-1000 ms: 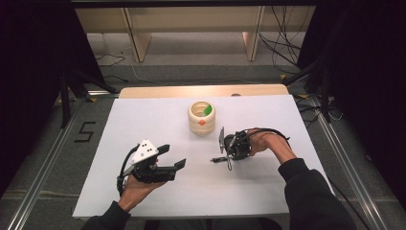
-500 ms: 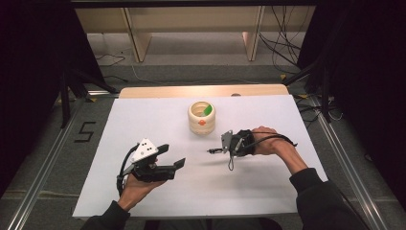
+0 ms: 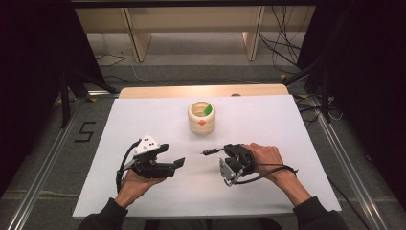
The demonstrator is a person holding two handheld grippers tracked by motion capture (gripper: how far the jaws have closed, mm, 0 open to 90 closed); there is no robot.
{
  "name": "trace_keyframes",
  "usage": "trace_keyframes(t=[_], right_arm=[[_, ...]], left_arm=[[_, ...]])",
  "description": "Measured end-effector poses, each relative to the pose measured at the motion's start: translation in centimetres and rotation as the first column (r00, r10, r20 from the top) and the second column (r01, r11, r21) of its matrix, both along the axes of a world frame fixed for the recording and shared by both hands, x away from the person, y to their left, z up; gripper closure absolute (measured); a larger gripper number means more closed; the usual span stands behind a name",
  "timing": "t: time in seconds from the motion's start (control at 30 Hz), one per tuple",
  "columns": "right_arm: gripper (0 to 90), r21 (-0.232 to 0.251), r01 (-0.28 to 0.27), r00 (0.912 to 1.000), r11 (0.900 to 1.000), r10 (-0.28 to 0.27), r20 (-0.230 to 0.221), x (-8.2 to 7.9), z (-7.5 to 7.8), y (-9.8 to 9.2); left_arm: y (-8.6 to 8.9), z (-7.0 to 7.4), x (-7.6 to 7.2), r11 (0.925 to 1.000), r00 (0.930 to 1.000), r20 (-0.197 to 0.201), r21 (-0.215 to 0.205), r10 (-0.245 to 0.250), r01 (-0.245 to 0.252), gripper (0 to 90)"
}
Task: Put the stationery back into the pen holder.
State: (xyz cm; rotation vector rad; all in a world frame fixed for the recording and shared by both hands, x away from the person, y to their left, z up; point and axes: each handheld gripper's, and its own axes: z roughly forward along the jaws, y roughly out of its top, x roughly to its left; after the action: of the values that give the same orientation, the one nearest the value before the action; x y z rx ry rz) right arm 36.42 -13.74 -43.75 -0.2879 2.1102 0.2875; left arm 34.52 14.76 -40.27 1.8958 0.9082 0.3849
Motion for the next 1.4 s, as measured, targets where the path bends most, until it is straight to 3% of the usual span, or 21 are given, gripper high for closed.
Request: trace_keyframes(t=[0.13,0.23,0.37,0.53,0.57,0.67,0.73,0.77,0.97,1.03,1.13,1.23,1.33,1.4], right_arm=[[79.9,-0.002,-0.012,0.9937,1.000,0.012,0.112,-1.4,-0.6,0.0],[79.9,-0.030,-0.029,0.9818,0.999,0.034,0.187,-2.3,-1.1,0.2],[80.0,-0.053,-0.039,0.9648,0.998,0.052,0.258,-3.2,-1.6,0.6],[80.0,-0.077,-0.061,0.9462,0.995,0.082,0.313,-3.9,-2.0,1.2],[79.9,-0.082,-0.074,0.9385,0.994,0.097,0.331,-4.0,-2.2,1.3],[80.0,-0.106,-0.085,0.9317,0.991,0.117,0.344,-4.3,-2.6,1.7],[80.0,-0.116,-0.085,0.9322,0.990,0.120,0.342,-4.4,-2.8,1.8],[79.9,-0.121,-0.093,0.9271,0.988,0.130,0.352,-4.4,-2.8,1.9],[79.9,-0.136,-0.108,0.9231,0.985,0.150,0.354,-4.6,-3.1,2.2],[80.0,-0.140,-0.105,0.9230,0.985,0.149,0.355,-4.7,-3.2,2.2],[79.9,-0.152,-0.113,0.9200,0.982,0.161,0.357,-4.8,-3.3,2.2],[80.0,-0.161,-0.120,0.9164,0.980,0.172,0.361,-4.9,-3.5,2.3],[80.0,-0.176,-0.134,0.9114,0.975,0.191,0.364,-5.0,-3.6,2.5],[79.9,-0.181,-0.132,0.9147,0.975,0.190,0.357,-5.1,-3.7,2.6]], left_arm=[[-0.4,0.2,0.0,0.9995,0.9998,-0.005,0.026,-0.020,0.020,20.9],[-0.8,0.5,0.1,0.9985,0.9991,-0.016,0.037,-0.039,0.040,20.9],[-1.6,0.8,0.3,0.9938,0.9962,-0.041,0.078,-0.076,0.079,20.2],[-2.7,1.3,1.1,0.9829,0.9895,-0.084,0.132,-0.118,0.128,19.9],[-3.0,1.3,1.3,0.9812,0.9886,-0.088,0.139,-0.122,0.134,19.7],[-3.8,1.6,1.6,0.9739,0.9850,-0.095,0.163,-0.144,0.158,19.8],[-4.4,1.7,1.9,0.9652,0.9784,-0.119,0.181,-0.169,0.189,20.1],[-4.7,1.7,2.0,0.9608,0.9762,-0.125,0.193,-0.177,0.199,20.1],[-6.2,1.7,2.6,0.9378,0.9618,-0.169,0.239,-0.215,0.252,21.4],[-6.6,1.7,2.8,0.9262,0.9554,-0.184,0.259,-0.231,0.274,21.9],[-7.2,1.6,3.0,0.9197,0.9513,-0.201,0.271,-0.234,0.284,22.6],[-7.8,1.5,3.3,0.9077,0.9428,-0.226,0.288,-0.245,0.305,23.8],[-8.4,1.2,3.5,0.8923,0.9353,-0.247,0.314,-0.253,0.325,25.5],[-8.7,1.0,3.6,0.8807,0.9291,-0.262,0.329,-0.261,0.340,27.3]])
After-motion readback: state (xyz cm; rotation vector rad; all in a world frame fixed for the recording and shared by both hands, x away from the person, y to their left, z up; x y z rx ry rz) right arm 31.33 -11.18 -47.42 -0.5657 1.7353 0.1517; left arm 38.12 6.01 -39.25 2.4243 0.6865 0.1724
